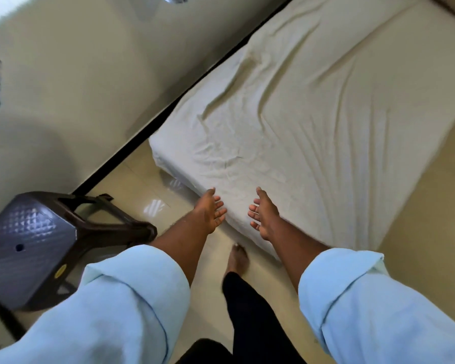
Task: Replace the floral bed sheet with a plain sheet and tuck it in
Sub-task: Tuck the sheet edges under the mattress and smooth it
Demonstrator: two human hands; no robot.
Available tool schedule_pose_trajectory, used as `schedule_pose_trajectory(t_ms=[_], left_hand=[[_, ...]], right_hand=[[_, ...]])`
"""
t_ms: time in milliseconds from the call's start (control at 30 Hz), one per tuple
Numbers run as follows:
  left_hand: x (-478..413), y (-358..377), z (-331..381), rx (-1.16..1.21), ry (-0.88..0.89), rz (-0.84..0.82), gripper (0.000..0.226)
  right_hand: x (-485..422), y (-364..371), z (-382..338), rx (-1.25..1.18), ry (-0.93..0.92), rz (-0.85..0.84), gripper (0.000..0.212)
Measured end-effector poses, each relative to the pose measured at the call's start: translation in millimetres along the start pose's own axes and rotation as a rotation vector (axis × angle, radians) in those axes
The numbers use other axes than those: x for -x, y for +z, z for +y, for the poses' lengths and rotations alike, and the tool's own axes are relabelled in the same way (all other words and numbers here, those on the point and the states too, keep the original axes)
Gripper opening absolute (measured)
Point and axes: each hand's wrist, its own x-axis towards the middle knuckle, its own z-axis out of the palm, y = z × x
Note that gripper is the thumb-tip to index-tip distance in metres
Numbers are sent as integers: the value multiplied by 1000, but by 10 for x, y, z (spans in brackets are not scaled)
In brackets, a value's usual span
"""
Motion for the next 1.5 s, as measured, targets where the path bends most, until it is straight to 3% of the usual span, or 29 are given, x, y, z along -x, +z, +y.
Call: schedule_pose_trajectory(t_ms=[300,500,700,867,1067,1233,1400,1500], left_hand=[[-715,-339,1057,-159,6,95,49],[-1173,-679,1418,-227,38,176,44],[-1859,-1101,1942,-288,161,407,39],[-2296,-1407,2449,-444,231,568,53],[-2894,-1749,2816,-534,195,388,54],[-3039,-1865,3016,-658,314,407,9],[-3060,-1958,3129,-800,320,392,21],[-3045,-2013,3158,-745,296,458,23]], right_hand=[[-792,1054,-640,213,-68,-48,46],[-1240,1523,-788,527,-225,-52,33],[-1712,2080,-888,728,-299,-28,33],[-2014,2703,-994,954,-425,121,39],[-2219,3363,-1277,1260,-434,277,79],[-2293,3593,-1261,1429,-639,259,49],[-2283,3673,-1226,1399,-725,174,40],[-2203,3903,-1300,1359,-744,55,44]])
